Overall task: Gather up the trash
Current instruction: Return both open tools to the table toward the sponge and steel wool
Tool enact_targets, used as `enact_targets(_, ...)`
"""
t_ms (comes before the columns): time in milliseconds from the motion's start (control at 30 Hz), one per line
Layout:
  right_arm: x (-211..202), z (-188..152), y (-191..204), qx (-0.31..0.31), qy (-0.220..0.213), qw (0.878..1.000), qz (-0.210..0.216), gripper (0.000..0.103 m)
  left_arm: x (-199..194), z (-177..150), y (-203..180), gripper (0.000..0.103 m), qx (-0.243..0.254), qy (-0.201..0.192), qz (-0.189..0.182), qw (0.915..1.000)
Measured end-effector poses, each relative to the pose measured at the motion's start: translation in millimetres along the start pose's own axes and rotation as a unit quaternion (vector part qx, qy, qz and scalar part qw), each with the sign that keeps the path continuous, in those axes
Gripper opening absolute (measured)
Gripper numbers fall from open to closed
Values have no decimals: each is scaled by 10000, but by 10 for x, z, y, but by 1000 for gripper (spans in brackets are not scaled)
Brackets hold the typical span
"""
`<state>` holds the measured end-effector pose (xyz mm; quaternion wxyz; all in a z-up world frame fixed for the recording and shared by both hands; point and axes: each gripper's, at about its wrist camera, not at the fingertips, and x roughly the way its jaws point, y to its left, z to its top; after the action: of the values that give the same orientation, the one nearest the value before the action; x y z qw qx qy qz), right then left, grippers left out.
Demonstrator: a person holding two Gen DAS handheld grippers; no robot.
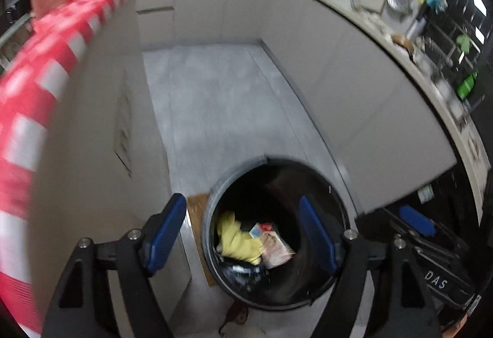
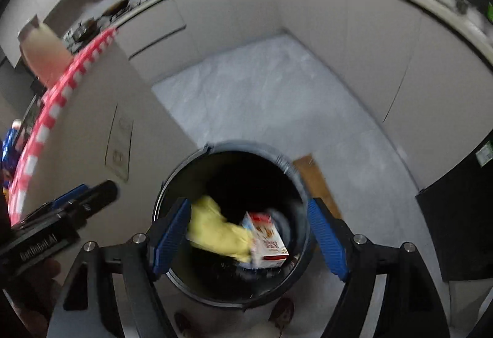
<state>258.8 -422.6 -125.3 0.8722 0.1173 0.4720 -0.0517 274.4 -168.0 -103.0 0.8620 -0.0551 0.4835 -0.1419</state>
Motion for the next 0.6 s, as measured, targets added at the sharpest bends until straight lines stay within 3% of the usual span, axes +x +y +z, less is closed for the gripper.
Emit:
enact_targets(100,-197,99,43,-55,-271,9995,-148,80,-326,95,-35,77,146,-252,63,9996)
enact_targets(333,-595,187,263,152,-510,9983,-244,80,-963,204,44,78,275,-416,-132,9987)
enact_targets(600,-1108,81,1072,54,-838,9964,-133,80,-1457,281,535,79,239,-641,-148,9975)
